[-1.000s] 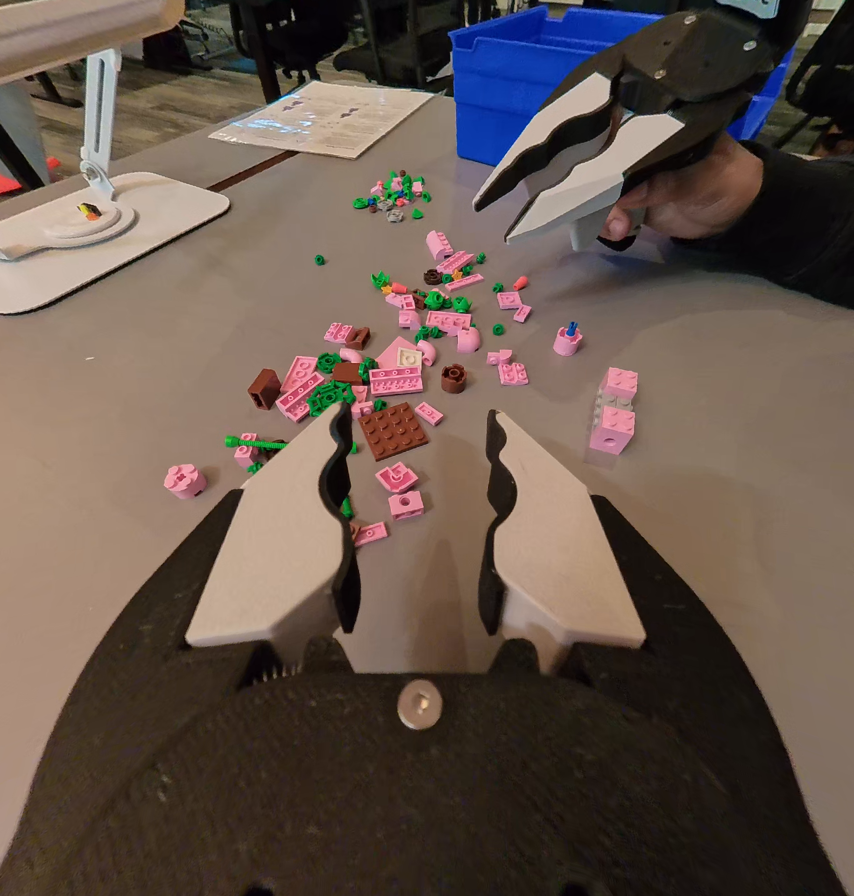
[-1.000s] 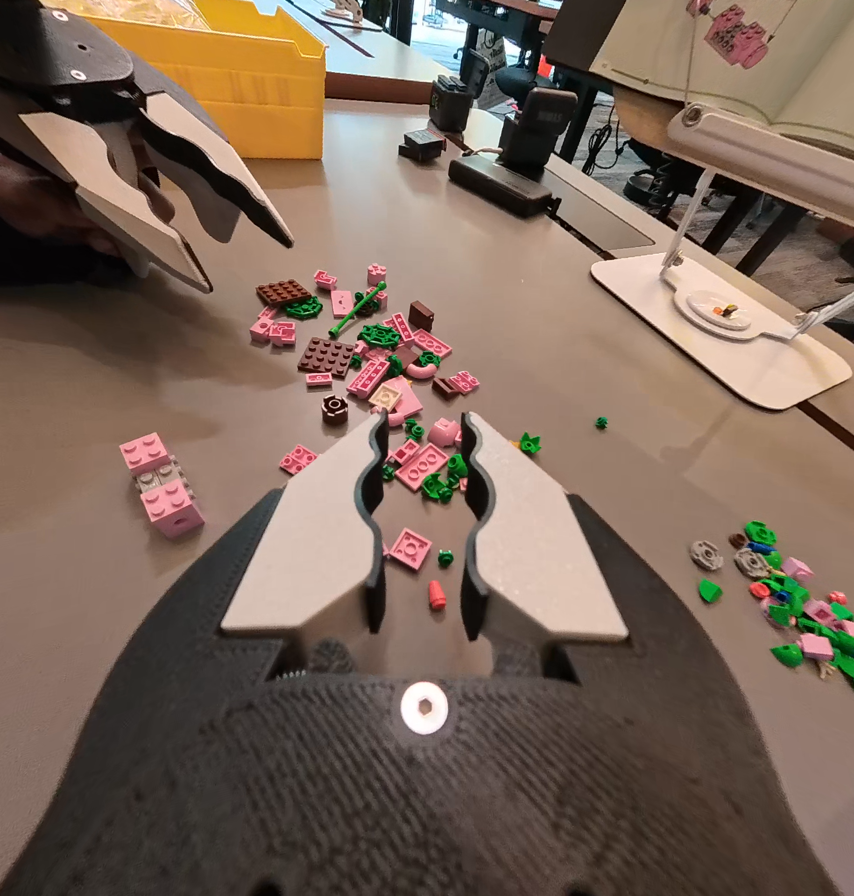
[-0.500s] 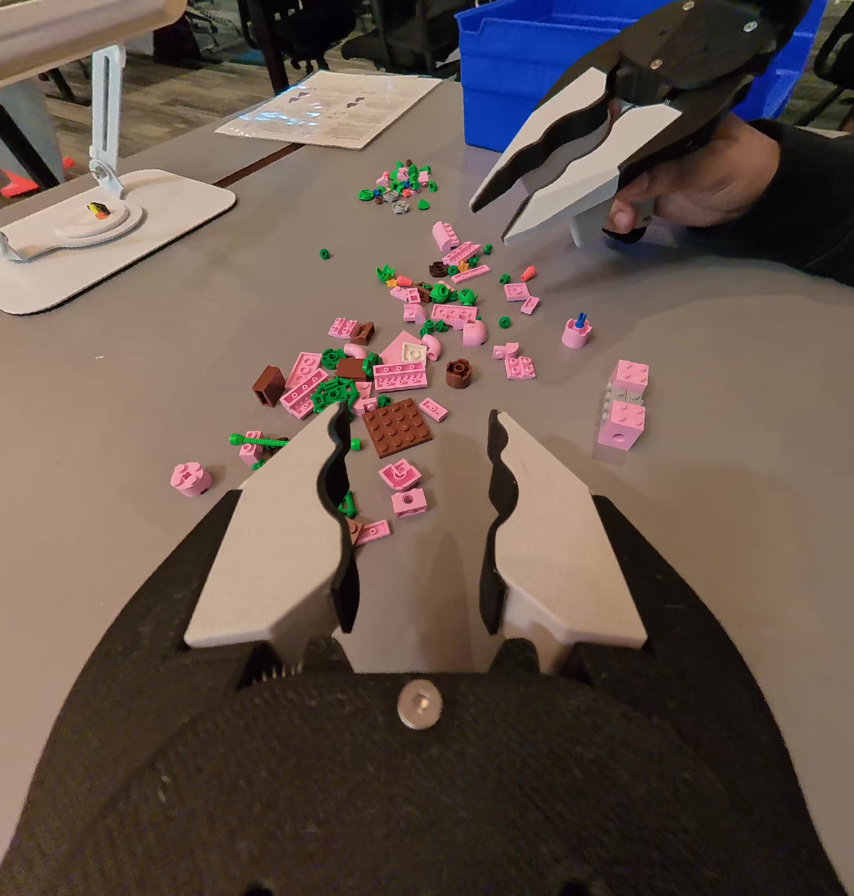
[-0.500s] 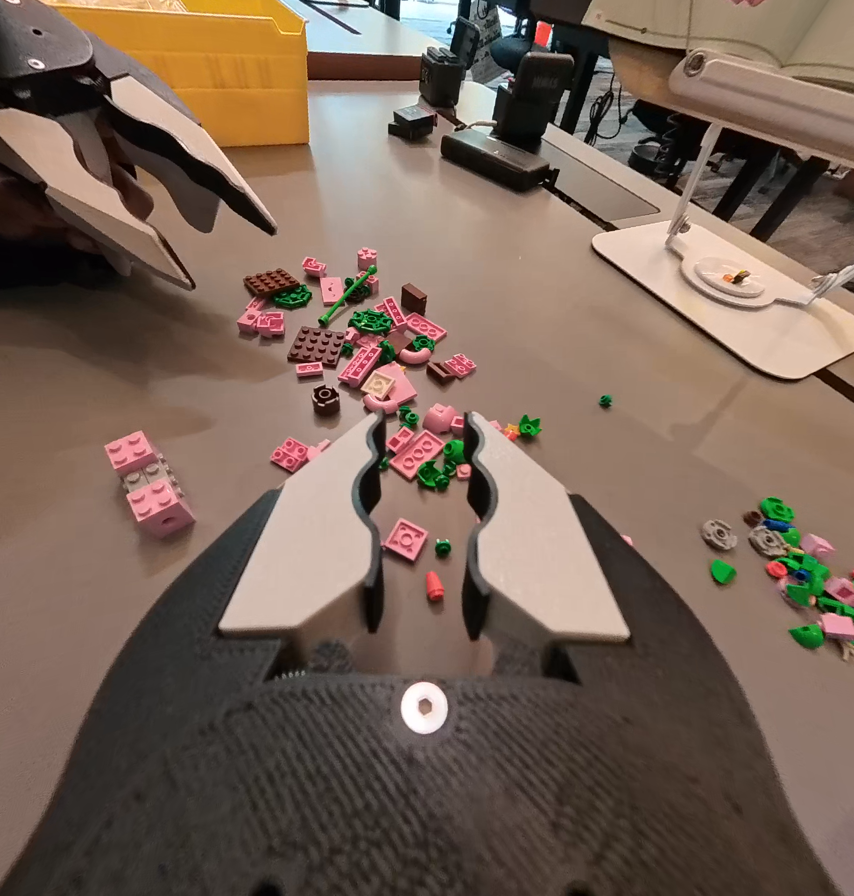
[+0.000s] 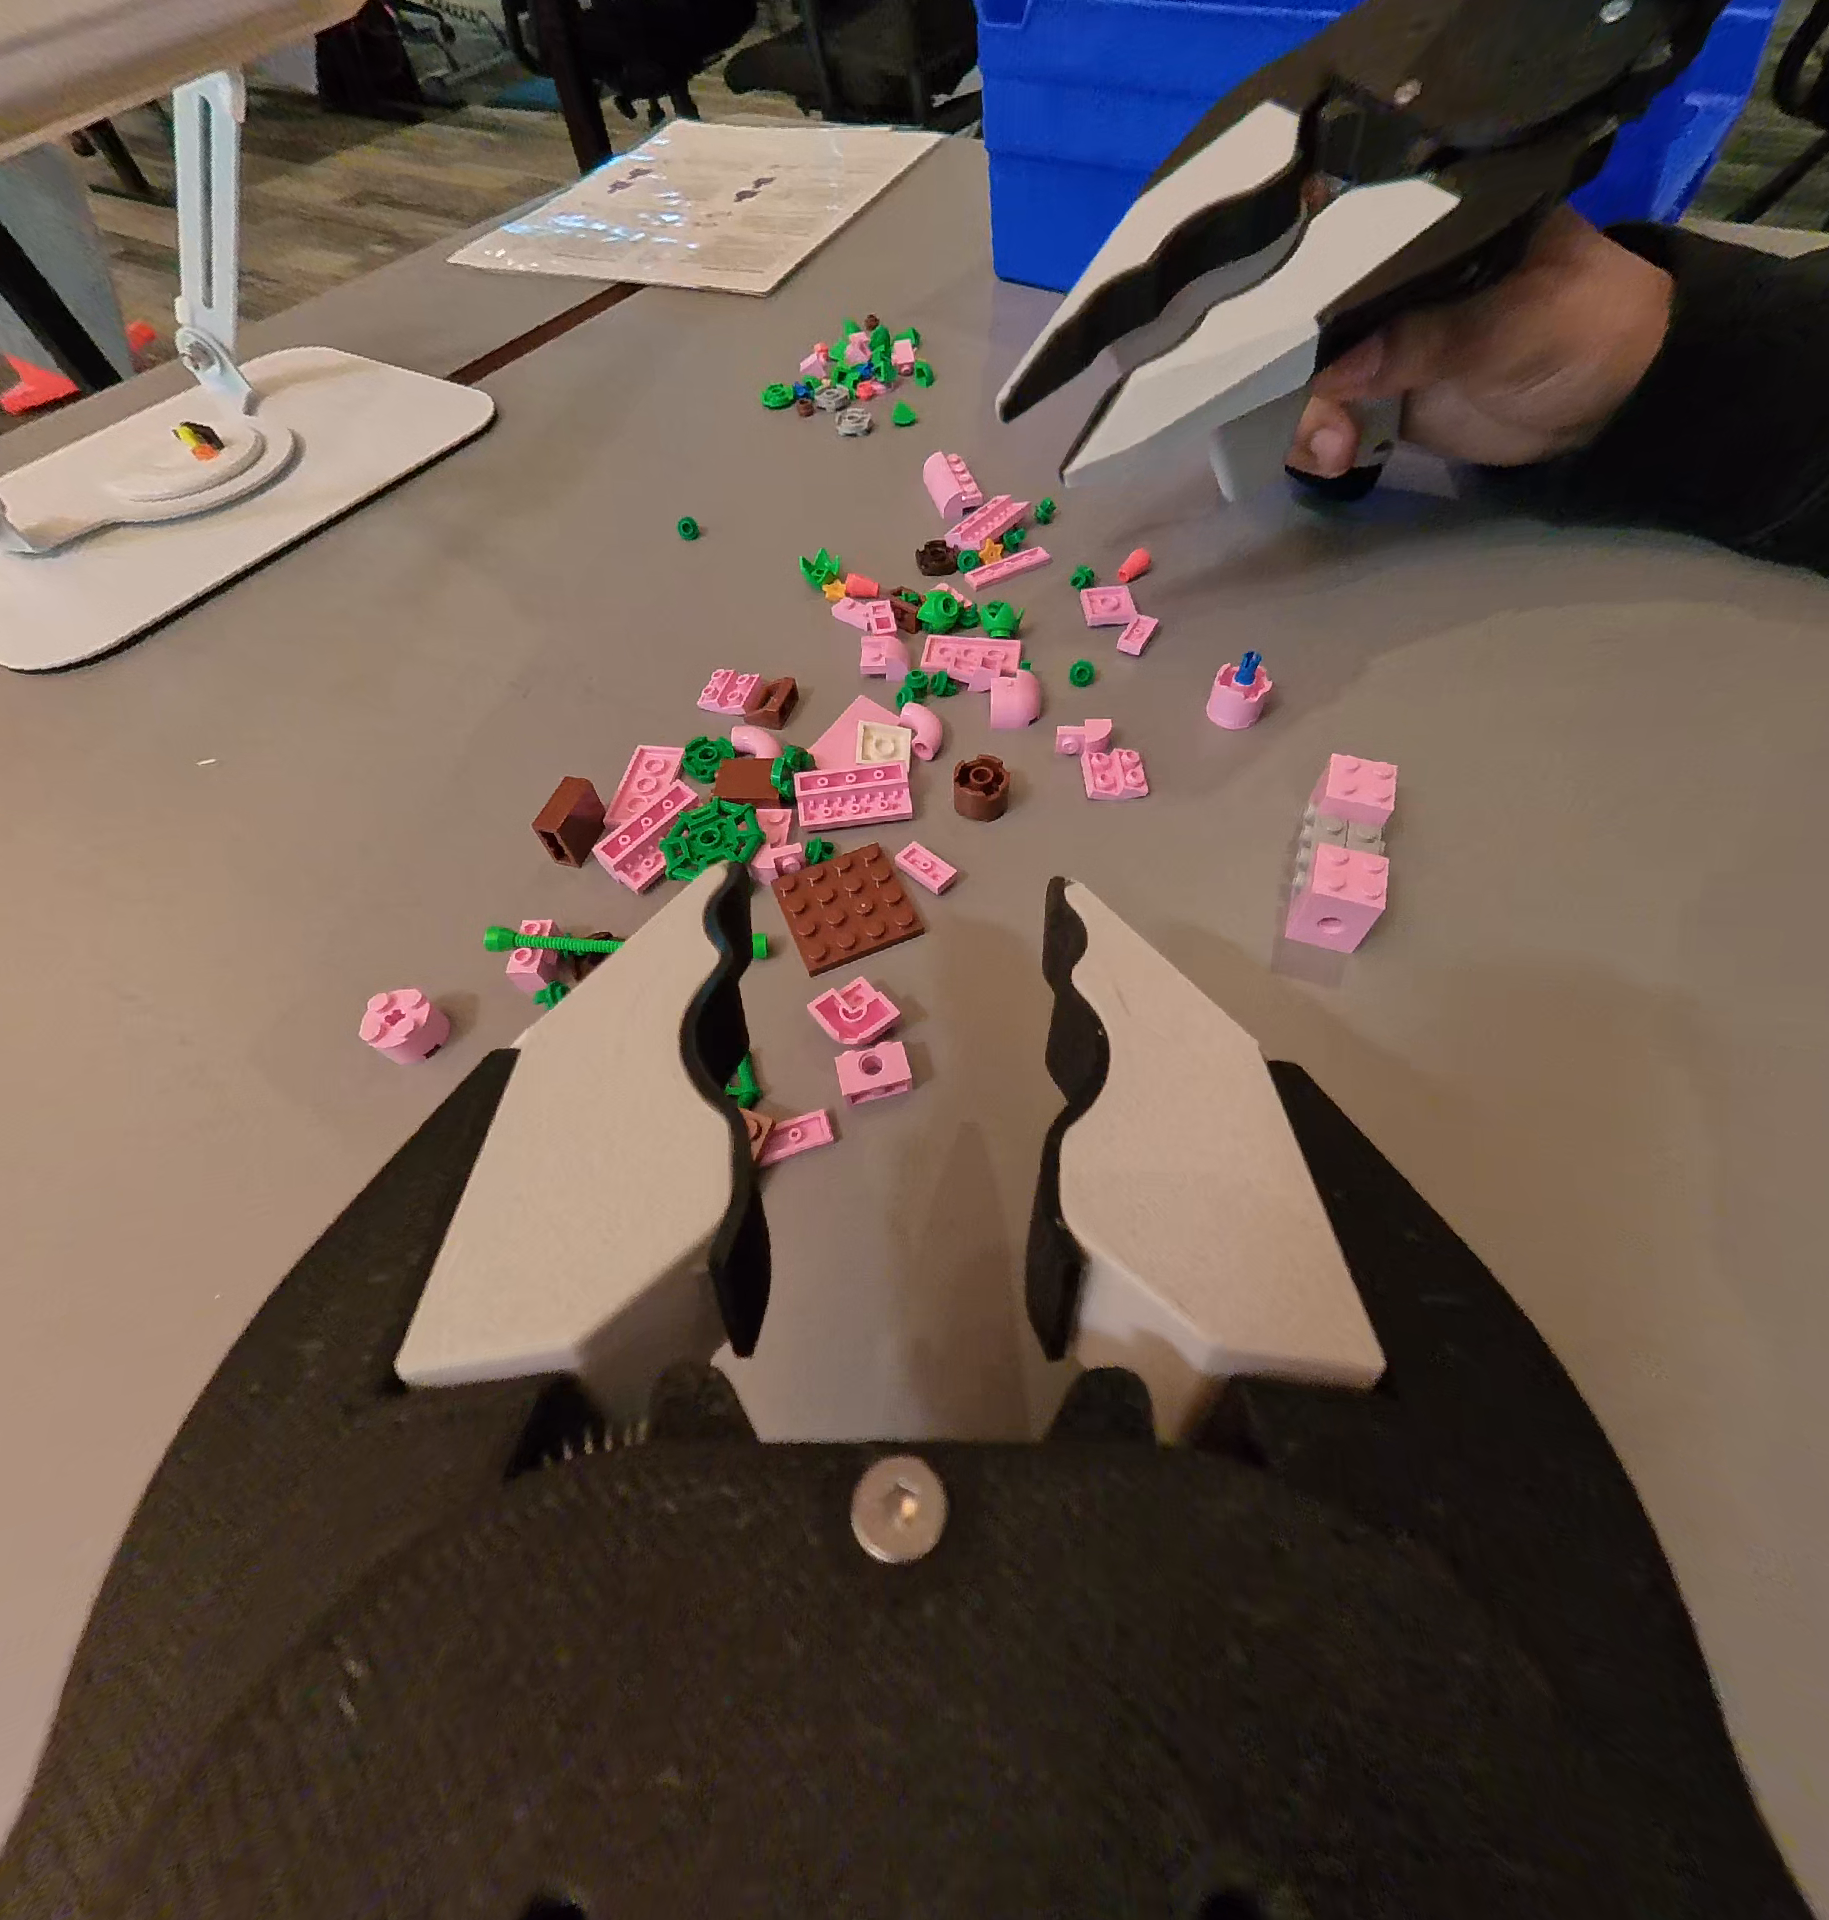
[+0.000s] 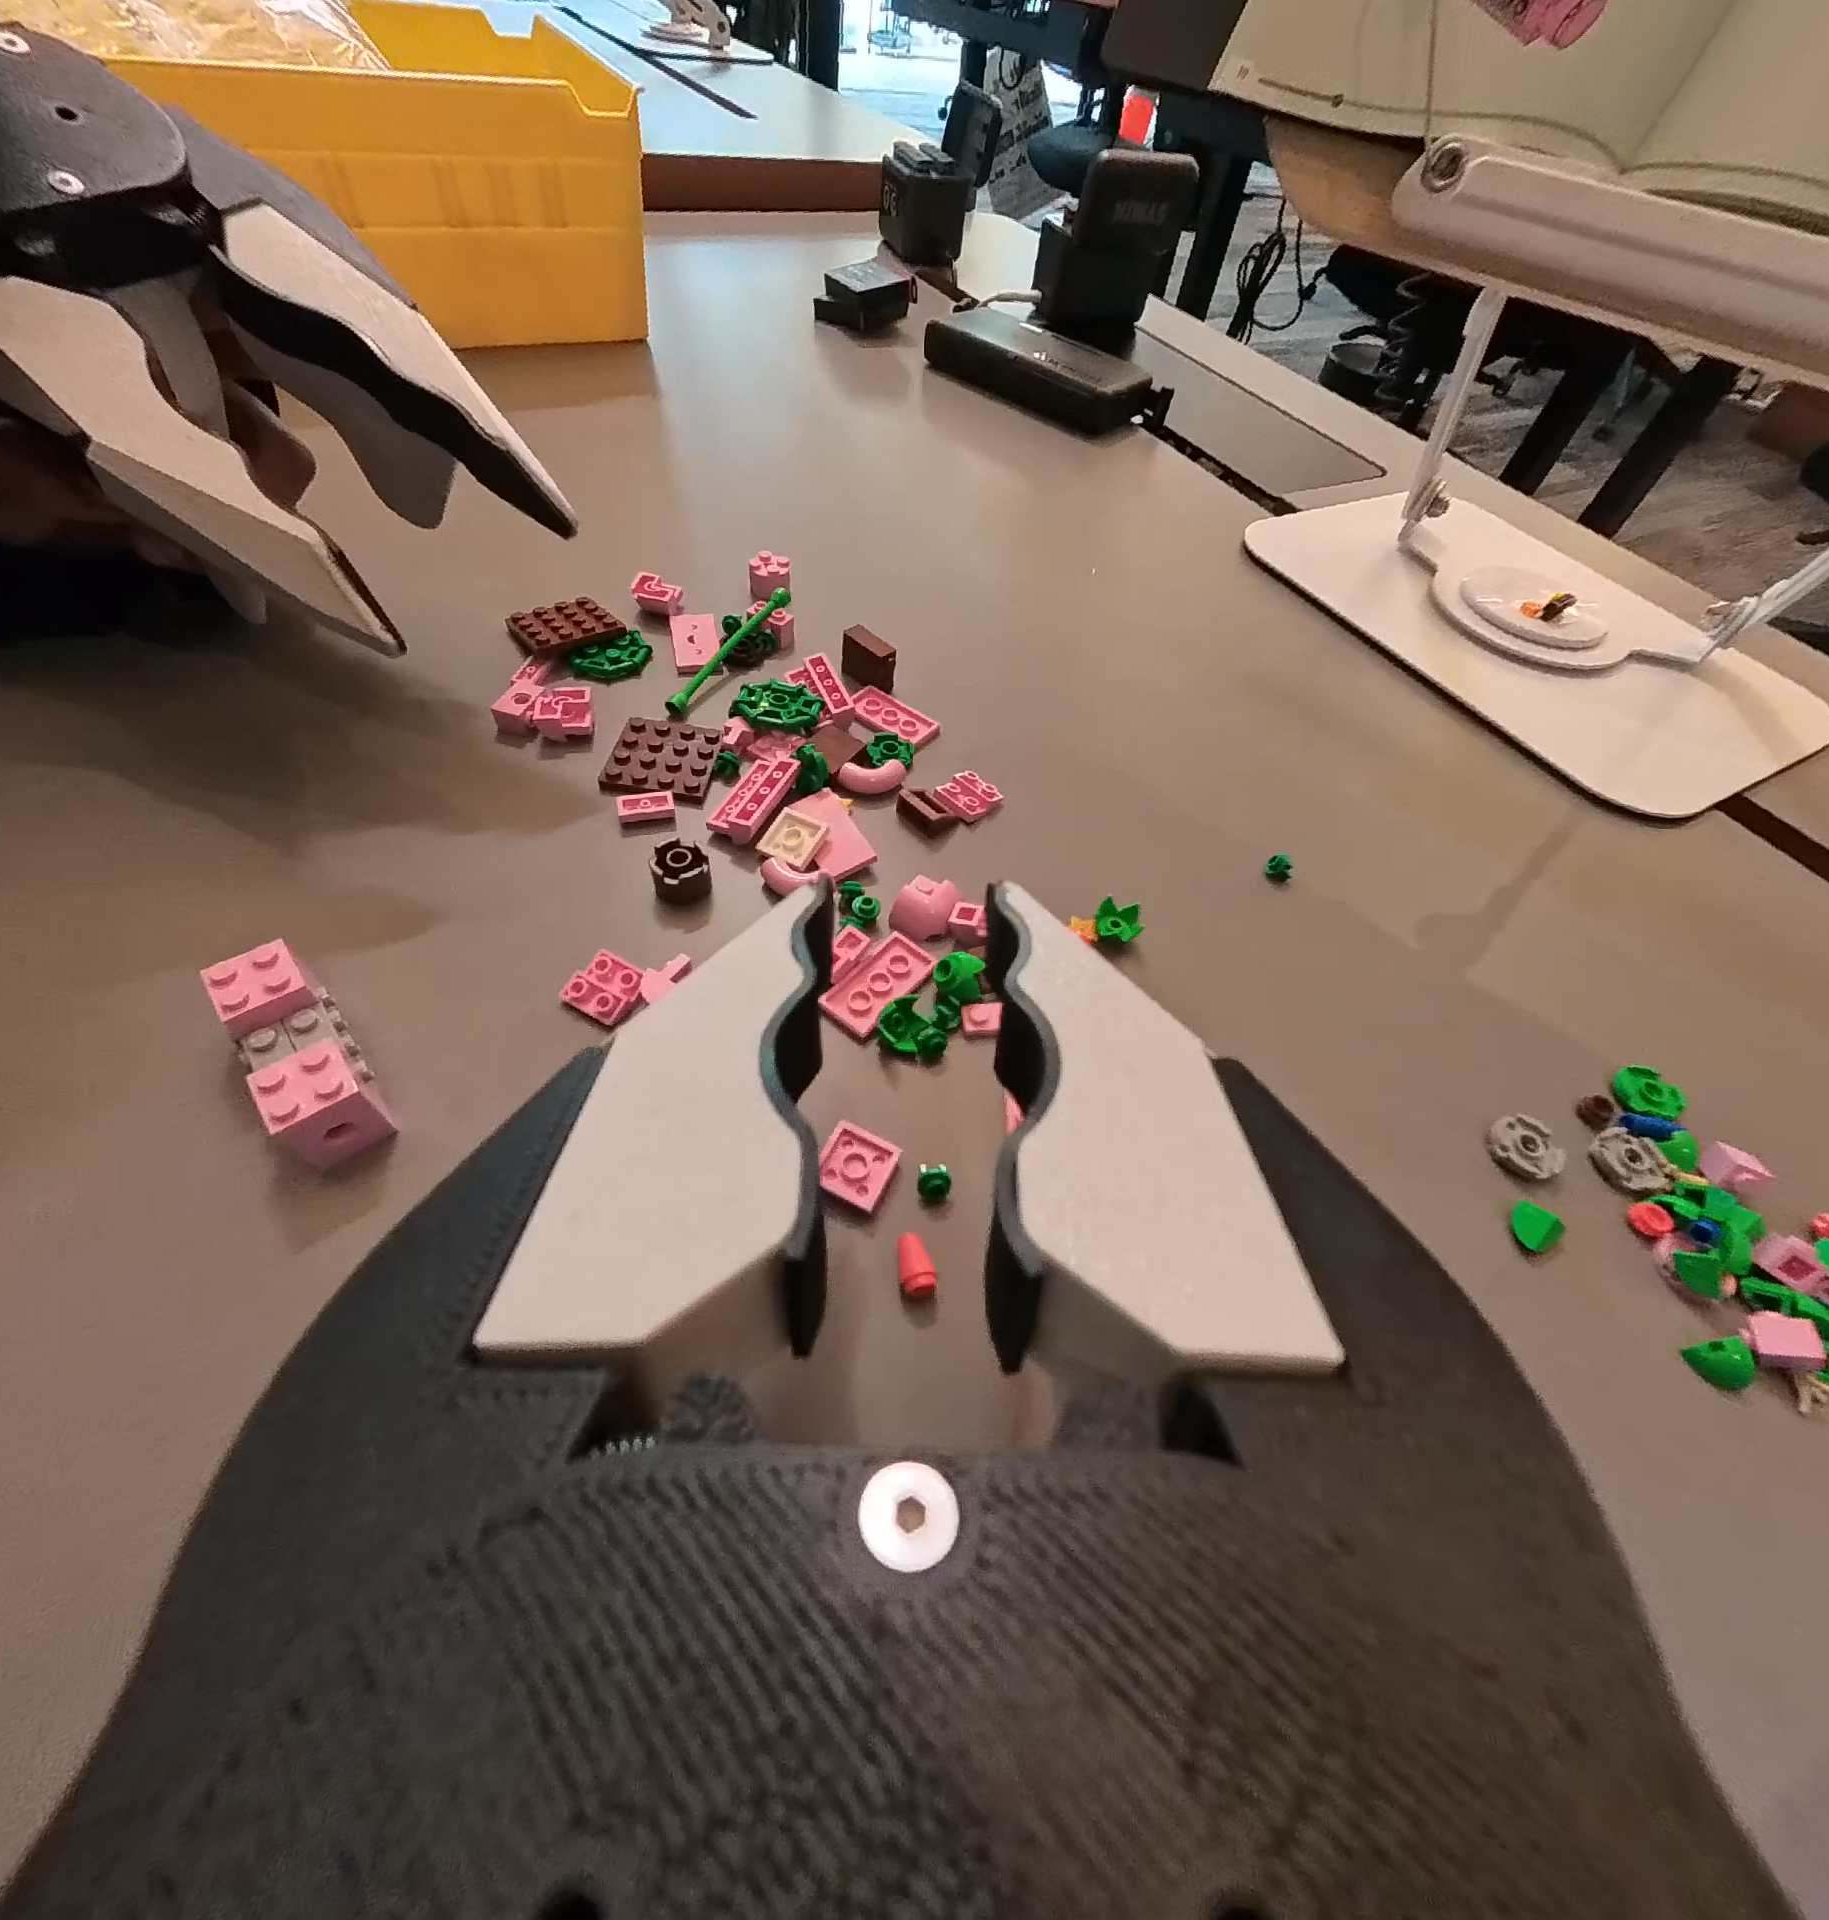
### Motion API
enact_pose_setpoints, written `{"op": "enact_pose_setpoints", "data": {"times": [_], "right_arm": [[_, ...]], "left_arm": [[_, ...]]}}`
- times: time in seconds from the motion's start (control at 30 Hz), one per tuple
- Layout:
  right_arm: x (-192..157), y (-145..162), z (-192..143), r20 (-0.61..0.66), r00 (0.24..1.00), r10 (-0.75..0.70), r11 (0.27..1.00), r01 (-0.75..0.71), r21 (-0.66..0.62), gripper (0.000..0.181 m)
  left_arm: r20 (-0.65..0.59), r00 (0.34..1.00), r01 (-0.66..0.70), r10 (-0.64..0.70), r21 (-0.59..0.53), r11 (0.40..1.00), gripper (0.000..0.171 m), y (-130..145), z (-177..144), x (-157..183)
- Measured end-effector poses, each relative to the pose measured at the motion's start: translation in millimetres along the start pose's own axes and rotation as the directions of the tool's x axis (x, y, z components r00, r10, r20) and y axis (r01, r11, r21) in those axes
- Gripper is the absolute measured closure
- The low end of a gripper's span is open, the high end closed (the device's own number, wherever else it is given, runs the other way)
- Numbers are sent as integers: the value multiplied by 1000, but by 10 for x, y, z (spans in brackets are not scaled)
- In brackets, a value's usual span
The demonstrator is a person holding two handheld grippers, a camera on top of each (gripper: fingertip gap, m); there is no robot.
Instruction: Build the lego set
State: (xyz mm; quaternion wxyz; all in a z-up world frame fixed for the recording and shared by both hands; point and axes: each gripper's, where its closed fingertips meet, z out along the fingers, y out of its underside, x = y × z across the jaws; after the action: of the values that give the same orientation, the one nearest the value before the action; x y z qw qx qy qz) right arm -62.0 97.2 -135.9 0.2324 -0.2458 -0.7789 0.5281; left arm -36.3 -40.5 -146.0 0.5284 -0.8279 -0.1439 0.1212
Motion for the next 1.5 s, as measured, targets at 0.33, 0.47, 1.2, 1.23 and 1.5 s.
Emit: {"op": "enact_pose_setpoints", "data": {"times": [0.33, 0.47, 1.2, 1.23, 1.5], "right_arm": [[496, 74, -216, -204, 978, 53, 998, -58, -17, 160], [651, 89, -323, -220, 963, 156, 988, -152, 33, 169], [1884, 526, -267, -577, 787, 218, 943, -323, -84, 173], [1922, 530, -259, -585, 780, 221, 941, -328, -83, 171], [1987, 446, -330, -567, 772, 287, 940, -342, 9, 163]], "left_arm": [[6, 1000, -29, 29, -53, 998, 117, 60, 65, 10], [3, 1000, -25, 25, -58, 998, 117, 65, 69, 10], [28, 987, -153, 156, -87, 984, 119, 83, 129, 56], [58, 982, -176, 180, -76, 981, 120, 62, 117, 32], [112, 987, -114, 114, -7, 993, 121, -31, 25, -102]]}}
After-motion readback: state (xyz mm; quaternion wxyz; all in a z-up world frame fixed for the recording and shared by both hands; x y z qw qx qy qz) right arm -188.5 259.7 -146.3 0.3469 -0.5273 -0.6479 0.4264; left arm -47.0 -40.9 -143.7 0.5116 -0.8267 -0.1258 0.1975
